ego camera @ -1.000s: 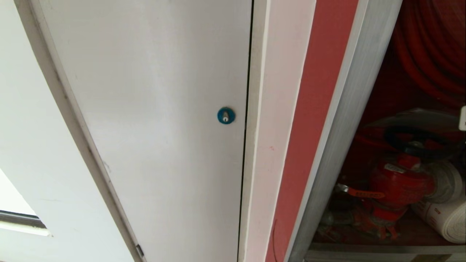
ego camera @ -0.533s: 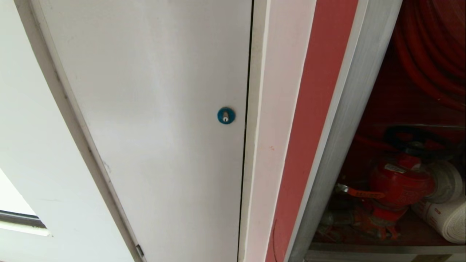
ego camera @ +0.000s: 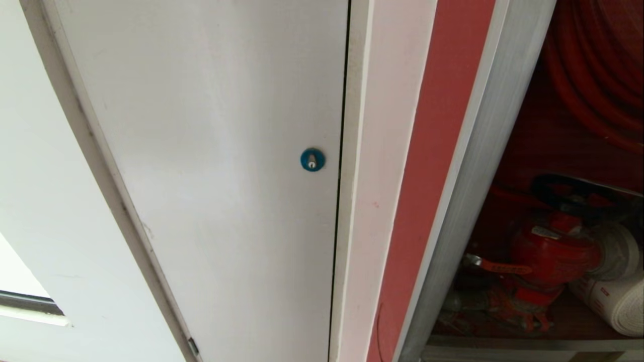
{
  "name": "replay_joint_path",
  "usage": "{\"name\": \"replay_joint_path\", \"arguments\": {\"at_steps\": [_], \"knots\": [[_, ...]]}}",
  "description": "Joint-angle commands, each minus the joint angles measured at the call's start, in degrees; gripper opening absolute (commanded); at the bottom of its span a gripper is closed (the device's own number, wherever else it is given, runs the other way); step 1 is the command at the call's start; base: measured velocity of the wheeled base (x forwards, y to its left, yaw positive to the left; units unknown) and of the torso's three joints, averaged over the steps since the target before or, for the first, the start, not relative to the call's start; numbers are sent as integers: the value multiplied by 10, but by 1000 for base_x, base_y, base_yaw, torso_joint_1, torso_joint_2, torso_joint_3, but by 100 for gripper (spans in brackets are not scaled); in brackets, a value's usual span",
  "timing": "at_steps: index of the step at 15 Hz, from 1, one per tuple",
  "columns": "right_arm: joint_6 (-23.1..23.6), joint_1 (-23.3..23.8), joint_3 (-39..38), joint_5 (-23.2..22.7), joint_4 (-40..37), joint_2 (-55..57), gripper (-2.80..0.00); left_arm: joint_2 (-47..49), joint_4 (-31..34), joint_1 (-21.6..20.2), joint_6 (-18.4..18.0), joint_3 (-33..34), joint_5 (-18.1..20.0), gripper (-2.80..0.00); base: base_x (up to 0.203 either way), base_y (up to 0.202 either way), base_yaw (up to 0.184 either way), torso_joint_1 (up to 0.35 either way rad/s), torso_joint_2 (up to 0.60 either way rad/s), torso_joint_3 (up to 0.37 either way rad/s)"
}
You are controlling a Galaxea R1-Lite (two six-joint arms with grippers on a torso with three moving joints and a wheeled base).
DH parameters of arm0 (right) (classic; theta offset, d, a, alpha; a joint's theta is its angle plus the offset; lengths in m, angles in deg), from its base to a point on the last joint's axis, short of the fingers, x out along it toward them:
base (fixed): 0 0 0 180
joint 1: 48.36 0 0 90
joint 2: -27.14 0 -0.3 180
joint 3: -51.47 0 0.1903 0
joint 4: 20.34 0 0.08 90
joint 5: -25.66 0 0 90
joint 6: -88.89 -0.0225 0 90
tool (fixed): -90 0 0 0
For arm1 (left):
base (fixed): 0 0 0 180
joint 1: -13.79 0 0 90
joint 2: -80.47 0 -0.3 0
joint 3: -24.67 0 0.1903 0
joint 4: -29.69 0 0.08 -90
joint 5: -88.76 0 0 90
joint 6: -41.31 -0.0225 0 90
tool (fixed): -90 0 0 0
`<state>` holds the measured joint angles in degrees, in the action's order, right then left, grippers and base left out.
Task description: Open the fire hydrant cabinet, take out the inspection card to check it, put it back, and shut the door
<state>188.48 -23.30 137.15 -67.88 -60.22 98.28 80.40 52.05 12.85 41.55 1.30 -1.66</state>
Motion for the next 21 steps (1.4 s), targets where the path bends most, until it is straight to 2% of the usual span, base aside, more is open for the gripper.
{"name": "replay_joint_path", "arguments": {"at_steps": [1, 4, 8, 9, 21], "knots": [[17, 0, -1, 1, 17, 10, -280, 1, 0, 0, 0, 4, 0, -280, 0, 0, 0, 0, 0, 0], [39, -9, 2, 12, 90, 24, -280, 1, 0, 0, 0, 4, 0, -280, 0, 0, 0, 0, 0, 0], [41, -26, 4, 13, 96, 24, -280, 1, 0, 0, 0, 4, 0, -280, 0, 0, 0, 0, 0, 0], [41, -26, 3, 13, 96, 24, 0, 1, 0, 0, 0, 4, 0, -280, 0, 0, 0, 0, 0, 0], [39, -26, -32, 25, 107, 37, 0, 1, 0, 0, 0, 4, 0, -280, 0, 0, 0, 0, 0, 0]]}}
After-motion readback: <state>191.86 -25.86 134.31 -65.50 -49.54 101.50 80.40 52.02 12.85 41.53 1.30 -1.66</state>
